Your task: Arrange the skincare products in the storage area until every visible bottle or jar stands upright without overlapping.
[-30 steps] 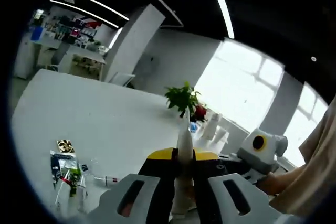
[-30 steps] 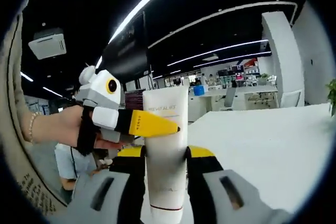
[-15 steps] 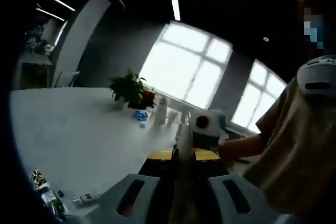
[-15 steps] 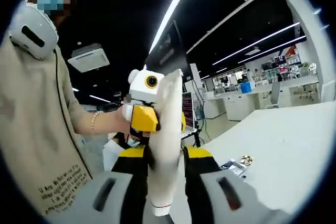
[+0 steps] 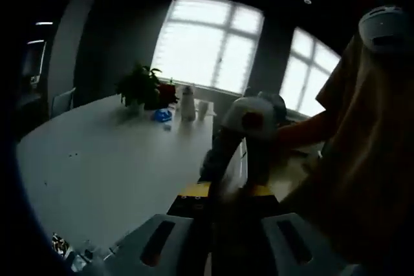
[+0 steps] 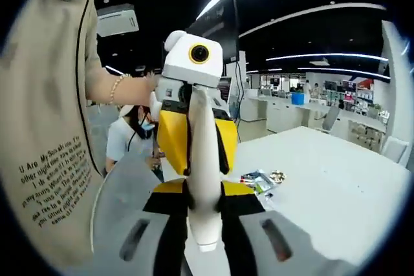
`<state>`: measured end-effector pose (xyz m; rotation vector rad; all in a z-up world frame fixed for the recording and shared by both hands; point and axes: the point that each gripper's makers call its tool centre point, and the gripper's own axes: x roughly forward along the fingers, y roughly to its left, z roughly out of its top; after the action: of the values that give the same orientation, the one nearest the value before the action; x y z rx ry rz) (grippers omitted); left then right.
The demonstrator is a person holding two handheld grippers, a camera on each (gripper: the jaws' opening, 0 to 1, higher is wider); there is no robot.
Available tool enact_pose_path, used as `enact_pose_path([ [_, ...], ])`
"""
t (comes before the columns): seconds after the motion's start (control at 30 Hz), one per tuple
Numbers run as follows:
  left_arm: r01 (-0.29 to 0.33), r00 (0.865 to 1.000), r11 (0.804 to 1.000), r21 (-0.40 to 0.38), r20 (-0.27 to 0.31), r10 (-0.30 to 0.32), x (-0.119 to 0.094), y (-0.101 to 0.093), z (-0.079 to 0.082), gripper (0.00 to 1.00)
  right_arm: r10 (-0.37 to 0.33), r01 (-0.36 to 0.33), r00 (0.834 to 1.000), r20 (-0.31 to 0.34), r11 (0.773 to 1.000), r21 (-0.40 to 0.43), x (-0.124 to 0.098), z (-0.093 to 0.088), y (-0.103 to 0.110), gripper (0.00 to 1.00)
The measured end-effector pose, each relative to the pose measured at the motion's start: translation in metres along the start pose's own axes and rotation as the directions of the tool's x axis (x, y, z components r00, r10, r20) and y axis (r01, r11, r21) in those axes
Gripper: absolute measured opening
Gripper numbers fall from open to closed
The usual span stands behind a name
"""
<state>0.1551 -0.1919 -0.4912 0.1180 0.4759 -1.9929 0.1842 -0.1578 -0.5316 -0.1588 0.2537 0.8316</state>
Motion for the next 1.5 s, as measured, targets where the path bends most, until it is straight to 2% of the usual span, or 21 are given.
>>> enact_pose_path([
  [0.1,-0.018,1.000,0.998,-0.057,0.000,0.018,0.012,0.019,-0.013,0.12,0.001,0.000,1.000,-0.030,1.000,0.005,0.002,-0.021,-0.012,0.18],
  [0.3,-0.062,0.997,0.993,-0.102,-0.052,0.056,0.029,0.053,-0.041,0.12,0.034,-0.035,0.993,-0.109,0.999,-0.010,0.015,-0.067,-0.035,0.18],
  [0.4,-0.081,0.996,0.988,-0.132,-0.059,0.074,0.036,0.072,-0.053,0.12,0.043,-0.042,0.991,-0.127,0.999,0.005,0.018,-0.083,-0.046,0.18],
  [0.6,-0.090,0.994,0.983,-0.162,-0.075,0.079,0.051,0.099,-0.066,0.12,0.057,-0.054,0.984,-0.170,0.998,0.018,0.020,-0.110,-0.066,0.18],
  [0.8,-0.084,0.994,0.982,-0.170,-0.088,0.069,0.058,0.119,-0.070,0.11,0.057,-0.053,0.980,-0.192,0.998,0.025,0.023,-0.122,-0.083,0.19],
  [1.07,-0.079,0.996,0.982,-0.172,-0.061,0.069,0.059,0.145,-0.059,0.12,0.042,-0.037,0.983,-0.177,0.999,0.033,0.026,-0.121,-0.112,0.19],
  [1.2,-0.088,0.996,0.975,-0.202,-0.038,0.082,0.060,0.162,-0.052,0.14,0.045,-0.038,0.985,-0.165,0.998,0.042,0.029,-0.120,-0.128,0.19],
  [1.4,-0.103,0.994,0.978,-0.179,-0.042,0.097,0.064,0.184,-0.043,0.14,0.053,-0.050,0.984,-0.172,0.999,0.020,0.033,-0.119,-0.149,0.19],
  [1.5,-0.107,0.994,0.981,-0.162,-0.053,0.100,0.066,0.192,-0.039,0.14,0.061,-0.057,0.986,-0.156,0.998,0.028,0.035,-0.119,-0.161,0.19],
])
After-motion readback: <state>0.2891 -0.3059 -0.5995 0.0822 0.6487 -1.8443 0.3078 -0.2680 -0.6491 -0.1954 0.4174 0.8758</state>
